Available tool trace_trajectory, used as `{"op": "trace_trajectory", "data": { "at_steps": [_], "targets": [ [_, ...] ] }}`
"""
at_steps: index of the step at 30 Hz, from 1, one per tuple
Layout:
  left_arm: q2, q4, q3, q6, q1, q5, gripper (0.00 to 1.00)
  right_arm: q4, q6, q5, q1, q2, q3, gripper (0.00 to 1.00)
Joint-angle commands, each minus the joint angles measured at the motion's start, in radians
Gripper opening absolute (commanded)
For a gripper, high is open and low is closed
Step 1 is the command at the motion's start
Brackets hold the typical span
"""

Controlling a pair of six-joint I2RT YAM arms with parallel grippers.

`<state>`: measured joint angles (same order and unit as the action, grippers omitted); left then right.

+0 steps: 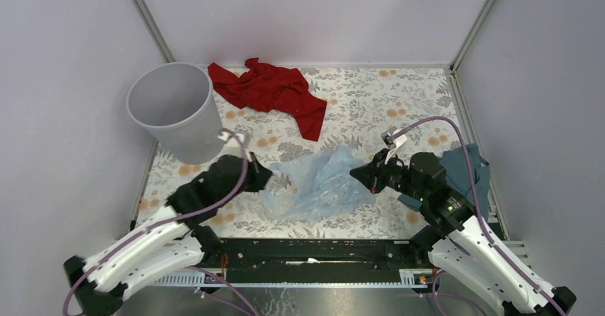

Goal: Put the trash bags into the trash bin

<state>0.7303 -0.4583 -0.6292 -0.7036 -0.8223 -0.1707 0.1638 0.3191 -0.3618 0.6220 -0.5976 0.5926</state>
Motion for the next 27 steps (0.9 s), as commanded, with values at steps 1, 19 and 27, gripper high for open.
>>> {"op": "trace_trajectory", "data": {
  "at_steps": [1,19,27],
  "targets": [
    [-0.200,-0.121,-0.150,0.007,0.008,-0.270,0.00,0.080,0.084,0.394,0.004,0.014,-0.003,0.00],
    [0.157,-0.035,-0.660,0.145,0.006,0.004,0.00,0.274,0.151,0.270,0.004,-0.467,0.289,0.89],
    [0.345,0.120,-0.550,0.034,-0.081,-0.019,0.00,0.109,0.202,-0.087,0.005,-0.408,0.223,1.00]
  ]
}}
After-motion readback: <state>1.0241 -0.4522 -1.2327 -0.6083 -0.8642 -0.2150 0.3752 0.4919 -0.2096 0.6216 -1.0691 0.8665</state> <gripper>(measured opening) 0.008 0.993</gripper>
